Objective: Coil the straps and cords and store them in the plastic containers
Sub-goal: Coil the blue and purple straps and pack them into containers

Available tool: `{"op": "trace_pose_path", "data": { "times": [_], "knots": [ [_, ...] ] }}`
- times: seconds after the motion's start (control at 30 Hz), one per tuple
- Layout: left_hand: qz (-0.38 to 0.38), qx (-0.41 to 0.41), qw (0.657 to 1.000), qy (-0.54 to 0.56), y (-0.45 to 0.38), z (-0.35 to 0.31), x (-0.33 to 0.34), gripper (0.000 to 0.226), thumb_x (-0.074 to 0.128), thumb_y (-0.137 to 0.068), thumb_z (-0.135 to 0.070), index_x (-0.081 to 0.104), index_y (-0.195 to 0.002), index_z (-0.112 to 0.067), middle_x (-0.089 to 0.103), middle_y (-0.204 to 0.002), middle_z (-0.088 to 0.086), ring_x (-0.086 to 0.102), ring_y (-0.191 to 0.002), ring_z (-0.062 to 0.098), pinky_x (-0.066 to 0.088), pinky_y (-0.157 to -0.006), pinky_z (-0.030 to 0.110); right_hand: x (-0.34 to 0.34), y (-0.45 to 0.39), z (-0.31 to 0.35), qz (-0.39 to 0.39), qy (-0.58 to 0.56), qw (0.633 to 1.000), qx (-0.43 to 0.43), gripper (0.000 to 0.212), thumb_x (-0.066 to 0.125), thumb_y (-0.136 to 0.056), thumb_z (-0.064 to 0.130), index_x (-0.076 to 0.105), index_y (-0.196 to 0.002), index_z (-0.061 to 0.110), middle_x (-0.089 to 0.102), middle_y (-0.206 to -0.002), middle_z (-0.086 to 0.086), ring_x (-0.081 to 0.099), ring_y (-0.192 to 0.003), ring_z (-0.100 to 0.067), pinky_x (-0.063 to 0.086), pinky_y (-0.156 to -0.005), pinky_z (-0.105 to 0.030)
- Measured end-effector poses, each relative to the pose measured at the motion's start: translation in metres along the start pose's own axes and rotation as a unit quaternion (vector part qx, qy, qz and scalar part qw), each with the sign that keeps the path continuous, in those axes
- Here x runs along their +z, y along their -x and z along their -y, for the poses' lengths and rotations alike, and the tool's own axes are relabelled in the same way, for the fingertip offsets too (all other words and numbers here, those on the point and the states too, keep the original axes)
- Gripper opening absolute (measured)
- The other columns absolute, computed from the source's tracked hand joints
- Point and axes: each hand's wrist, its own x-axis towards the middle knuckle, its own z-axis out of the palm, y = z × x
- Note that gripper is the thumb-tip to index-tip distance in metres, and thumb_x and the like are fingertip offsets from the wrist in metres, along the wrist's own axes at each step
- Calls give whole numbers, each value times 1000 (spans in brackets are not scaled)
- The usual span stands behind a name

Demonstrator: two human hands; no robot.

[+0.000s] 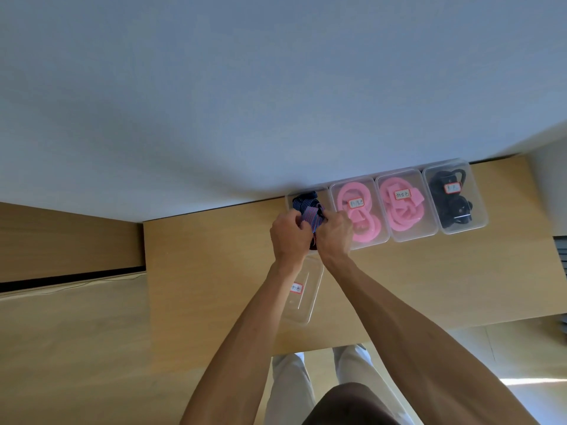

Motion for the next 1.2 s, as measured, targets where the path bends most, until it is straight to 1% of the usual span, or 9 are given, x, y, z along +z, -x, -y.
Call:
{"op": "trace_pose_path", "data": {
  "times": [0.1, 0.2, 0.27, 0.4, 0.57, 0.8, 0.97, 1.07, 1.2],
  "knots": [
    [6, 22, 1000, 0, -2, -2, 0, 21, 62, -75, -7, 47, -62, -15, 46, -60, 3, 40, -62, 25, 27, -58, 33, -1, -2, -4, -12, -28, 999, -12, 19, 49, -89, 2, 67, -87, -5, 58, -83, -21, 48, -70, -32, 34, -63, -40],
    [16, 17, 1000, -5, -6, 0, 1, 5, 66, -77, -3, 67, -81, -5, 67, -75, 9, 57, -72, 28, 46, -67, 38, 1, 4, -8, -20, -10, 999, -49, 17, 52, -90, 3, 67, -87, -4, 59, -89, -21, 50, -83, -34, 38, -74, -45],
    [18, 2, 1000, 0, -10, 0, 1, 15, 70, -78, -5, 72, -92, -3, 73, -84, 11, 65, -77, 27, 52, -73, 37, 1, 6, -11, -22, 18, 998, -52, 17, 52, -90, 0, 66, -82, -3, 57, -96, -21, 51, -90, -35, 40, -77, -46],
    [36, -1, 999, -6, -12, -4, 2, 7, 71, -78, -10, 73, -78, -4, 71, -71, 9, 62, -67, 26, 49, -64, 34, -2, 1, -12, 1, 15, 1000, -21, 24, 50, -95, 10, 61, -77, -2, 54, -101, -19, 55, -77, -38, 44, -65, -46],
    [38, 7, 999, -8, -5, 1, 3, 17, 67, -76, -11, 65, -62, -2, 61, -57, 14, 52, -57, 31, 43, -58, 42, -3, 2, -12, -19, -20, 999, -35, 22, 52, -95, 13, 63, -83, -2, 62, -88, -20, 57, -78, -38, 47, -71, -51],
    [39, 2, 998, -45, -17, -4, 4, 9, 73, -78, -10, 70, -84, -5, 70, -77, 8, 61, -71, 27, 48, -64, 36, -3, -5, -12, 10, 15, 999, -26, 29, 64, -92, 27, 72, -79, 3, 68, -83, -17, 62, -73, -34, 52, -66, -44],
    [60, 16, 991, -116, -14, -7, 6, 7, 68, -84, -12, 66, -87, -6, 69, -86, 12, 62, -80, 34, 47, -67, 41, 0, -1, -11, -2, 72, 997, -37, 21, 63, -93, 21, 72, -86, 3, 59, -103, -15, 54, -97, -34, 45, -80, -50],
    [69, 27, 991, -108, -15, -11, 3, 12, 65, -81, -10, 68, -92, -7, 70, -87, 12, 60, -80, 34, 48, -67, 41, -4, -1, -5, 2, 62, 997, -43, 14, 60, -90, 15, 69, -98, 7, 60, -104, -15, 58, -87, -36, 45, -75, -46],
    [49, 24, 997, -50, -16, -5, 3, 8, 61, -76, -2, 61, -68, -4, 57, -61, 10, 42, -60, 28, 33, -55, 37, -1, 3, 0, -6, 2, 998, -55, 20, 55, -89, 11, 63, -73, 3, 62, -88, -17, 48, -65, -32, 33, -58, -38]
  ]
}}
